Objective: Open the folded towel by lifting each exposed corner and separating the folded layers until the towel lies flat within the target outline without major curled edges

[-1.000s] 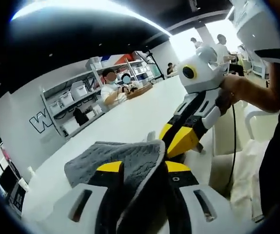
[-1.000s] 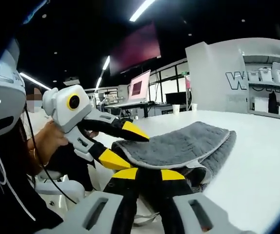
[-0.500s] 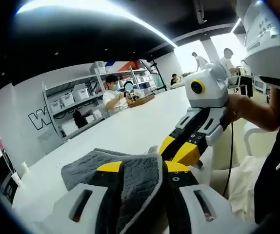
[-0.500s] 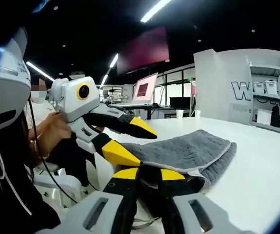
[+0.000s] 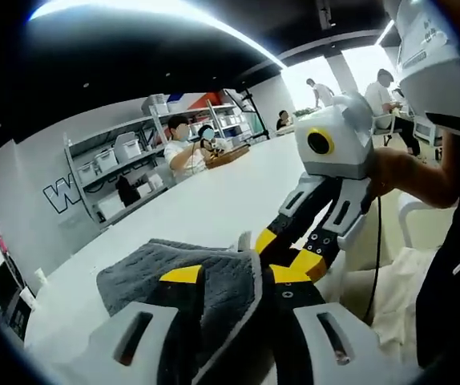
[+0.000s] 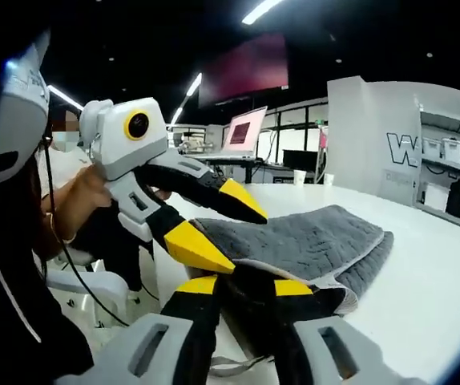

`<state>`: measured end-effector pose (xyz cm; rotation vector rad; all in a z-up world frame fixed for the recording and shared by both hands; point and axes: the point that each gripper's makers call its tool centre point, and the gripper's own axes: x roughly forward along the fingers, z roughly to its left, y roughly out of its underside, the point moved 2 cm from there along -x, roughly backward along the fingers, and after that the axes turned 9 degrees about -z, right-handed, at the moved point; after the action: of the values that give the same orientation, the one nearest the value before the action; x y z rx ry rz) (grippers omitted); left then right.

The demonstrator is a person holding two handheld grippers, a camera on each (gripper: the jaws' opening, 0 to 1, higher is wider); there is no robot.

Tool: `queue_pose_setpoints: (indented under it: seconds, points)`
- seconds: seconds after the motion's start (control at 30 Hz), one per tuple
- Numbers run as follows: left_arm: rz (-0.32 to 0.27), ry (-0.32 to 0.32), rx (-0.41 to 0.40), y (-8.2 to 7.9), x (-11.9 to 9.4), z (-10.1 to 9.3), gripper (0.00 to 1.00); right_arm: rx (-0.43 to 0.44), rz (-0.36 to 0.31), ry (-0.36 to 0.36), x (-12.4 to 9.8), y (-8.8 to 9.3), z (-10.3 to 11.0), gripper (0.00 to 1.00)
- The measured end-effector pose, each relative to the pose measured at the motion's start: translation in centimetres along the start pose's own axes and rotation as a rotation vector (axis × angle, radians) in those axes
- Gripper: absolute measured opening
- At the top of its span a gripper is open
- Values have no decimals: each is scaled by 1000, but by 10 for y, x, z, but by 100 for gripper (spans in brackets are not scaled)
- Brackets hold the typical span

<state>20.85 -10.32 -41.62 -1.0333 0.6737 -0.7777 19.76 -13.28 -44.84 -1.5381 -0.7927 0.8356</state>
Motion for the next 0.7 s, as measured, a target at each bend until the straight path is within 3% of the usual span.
queue_pose_setpoints:
  seconds: [0.33,0.6,0.7]
  points:
    - [31,2,16,5,4,-1,30,-117,16,-35,6,-7,11,38]
    - [78,-18,73,12,11,2,26,-113,11,-43,7,-9,13,37]
    - [80,-10,81,13,13,1,21,-112,7,-43,8,-8,12,37]
